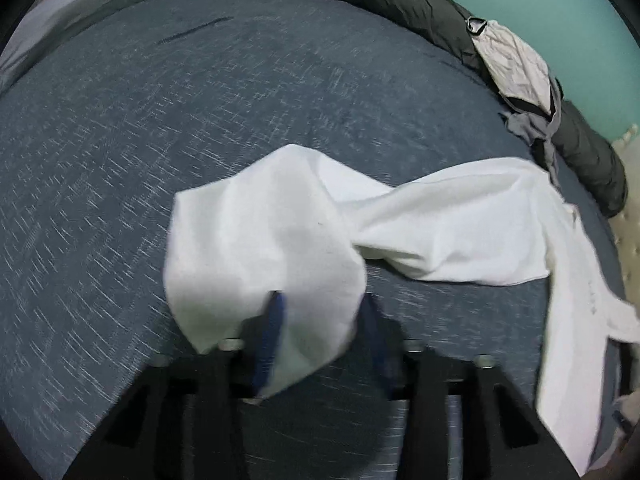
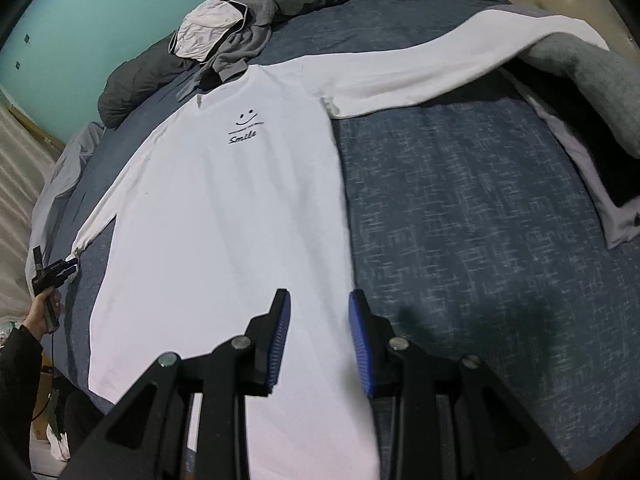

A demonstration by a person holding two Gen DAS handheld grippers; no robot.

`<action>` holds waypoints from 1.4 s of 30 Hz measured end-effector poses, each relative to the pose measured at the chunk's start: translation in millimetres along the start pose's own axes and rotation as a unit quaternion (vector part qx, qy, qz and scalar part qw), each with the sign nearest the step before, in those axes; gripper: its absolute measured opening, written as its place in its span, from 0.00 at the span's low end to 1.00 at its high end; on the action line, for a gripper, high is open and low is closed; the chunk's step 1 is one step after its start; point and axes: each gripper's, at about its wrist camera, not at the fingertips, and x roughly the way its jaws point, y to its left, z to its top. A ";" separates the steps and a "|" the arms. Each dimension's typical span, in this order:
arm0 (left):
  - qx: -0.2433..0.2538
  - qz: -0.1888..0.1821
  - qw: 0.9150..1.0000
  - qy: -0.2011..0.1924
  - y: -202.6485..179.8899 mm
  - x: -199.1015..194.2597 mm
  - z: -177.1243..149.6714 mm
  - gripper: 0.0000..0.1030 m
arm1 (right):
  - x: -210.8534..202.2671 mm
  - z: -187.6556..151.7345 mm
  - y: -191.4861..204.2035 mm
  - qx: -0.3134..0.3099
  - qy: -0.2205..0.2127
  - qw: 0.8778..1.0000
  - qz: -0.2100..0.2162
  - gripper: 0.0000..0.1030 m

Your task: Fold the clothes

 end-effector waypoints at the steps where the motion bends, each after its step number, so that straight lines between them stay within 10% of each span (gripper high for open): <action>1: 0.004 0.001 1.000 -0.003 2.5 -4.5 1.5 0.02 | 1.7 -0.2 3.1 -0.002 0.001 1.000 0.002 0.29; 11: 0.021 0.003 0.999 -0.046 40.0 -74.6 17.2 0.02 | 5.1 0.4 19.3 -0.010 -0.003 1.000 0.020 0.29; 17: 0.061 -0.048 0.997 0.005 27.4 -71.4 -0.1 0.04 | 5.2 -2.2 19.7 -0.007 -0.004 1.000 0.025 0.29; 20: 0.023 -0.061 0.998 -0.008 41.9 -74.3 -0.9 0.08 | 5.3 -3.9 19.5 -0.004 -0.003 1.000 0.025 0.29; 23: -0.045 -0.035 0.997 -0.043 69.6 -80.5 1.9 0.40 | 3.8 -4.5 20.1 -0.004 -0.003 1.000 0.027 0.29; 32: -0.079 -0.030 0.996 -0.019 83.1 -31.2 3.7 0.42 | 5.8 0.1 23.5 -0.007 -0.002 1.000 0.021 0.29; 36: -0.058 -0.023 0.998 -0.017 73.9 -17.6 7.7 0.36 | 7.4 0.1 28.9 -0.014 0.002 1.000 0.016 0.29; 38: -0.038 -0.006 0.999 -0.015 68.9 -18.0 11.2 0.01 | 8.2 0.4 29.8 -0.014 0.003 1.000 0.016 0.29; 42: -0.035 0.010 0.998 -0.046 73.7 -42.4 21.6 0.01 | 8.9 1.2 31.0 -0.012 0.001 1.000 0.018 0.29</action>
